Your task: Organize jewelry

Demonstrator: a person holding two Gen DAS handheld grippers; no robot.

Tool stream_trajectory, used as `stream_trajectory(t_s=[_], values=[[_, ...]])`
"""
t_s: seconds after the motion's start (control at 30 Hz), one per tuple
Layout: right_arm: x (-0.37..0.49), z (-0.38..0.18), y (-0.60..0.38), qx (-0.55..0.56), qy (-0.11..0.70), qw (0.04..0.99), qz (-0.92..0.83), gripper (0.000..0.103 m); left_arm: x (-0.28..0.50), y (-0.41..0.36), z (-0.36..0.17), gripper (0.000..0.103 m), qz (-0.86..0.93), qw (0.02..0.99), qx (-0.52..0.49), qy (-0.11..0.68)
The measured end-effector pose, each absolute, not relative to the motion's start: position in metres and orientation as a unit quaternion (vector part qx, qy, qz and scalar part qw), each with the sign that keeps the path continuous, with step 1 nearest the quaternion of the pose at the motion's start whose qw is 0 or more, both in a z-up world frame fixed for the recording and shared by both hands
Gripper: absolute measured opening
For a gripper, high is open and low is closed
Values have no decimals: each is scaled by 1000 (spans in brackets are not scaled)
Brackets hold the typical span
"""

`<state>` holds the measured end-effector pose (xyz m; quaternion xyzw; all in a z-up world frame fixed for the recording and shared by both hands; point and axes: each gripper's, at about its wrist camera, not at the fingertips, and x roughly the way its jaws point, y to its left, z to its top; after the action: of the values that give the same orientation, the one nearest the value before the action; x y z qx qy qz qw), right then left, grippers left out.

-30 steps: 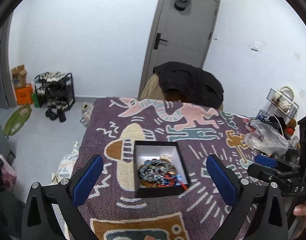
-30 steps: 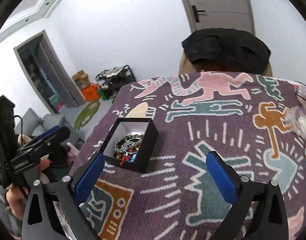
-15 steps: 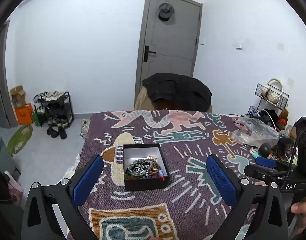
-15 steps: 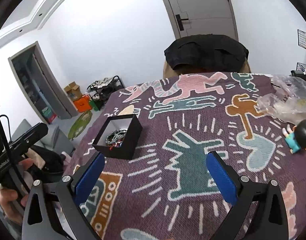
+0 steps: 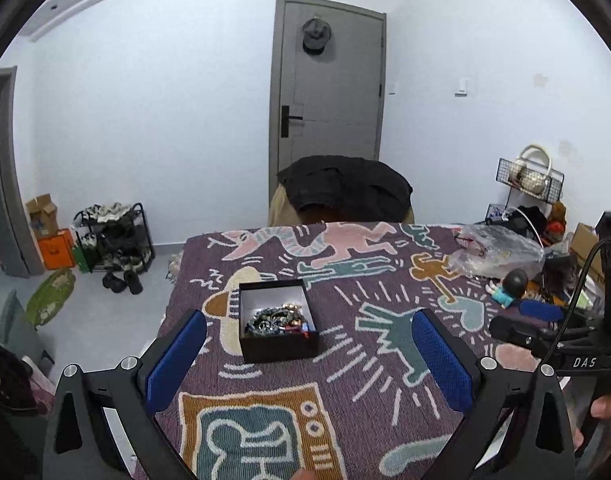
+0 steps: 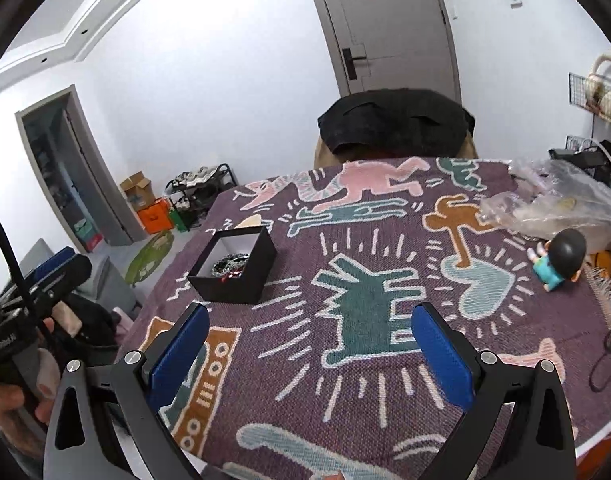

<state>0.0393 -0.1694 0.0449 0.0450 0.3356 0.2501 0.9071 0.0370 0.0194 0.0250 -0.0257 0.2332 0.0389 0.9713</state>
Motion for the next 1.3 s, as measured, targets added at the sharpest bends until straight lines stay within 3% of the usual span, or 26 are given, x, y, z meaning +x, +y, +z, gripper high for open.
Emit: stream_trajectory(t_s=[1.3], values=[[-6, 42, -195, 15, 311, 926, 213, 101, -4, 13, 11, 103, 38, 972, -30, 229]])
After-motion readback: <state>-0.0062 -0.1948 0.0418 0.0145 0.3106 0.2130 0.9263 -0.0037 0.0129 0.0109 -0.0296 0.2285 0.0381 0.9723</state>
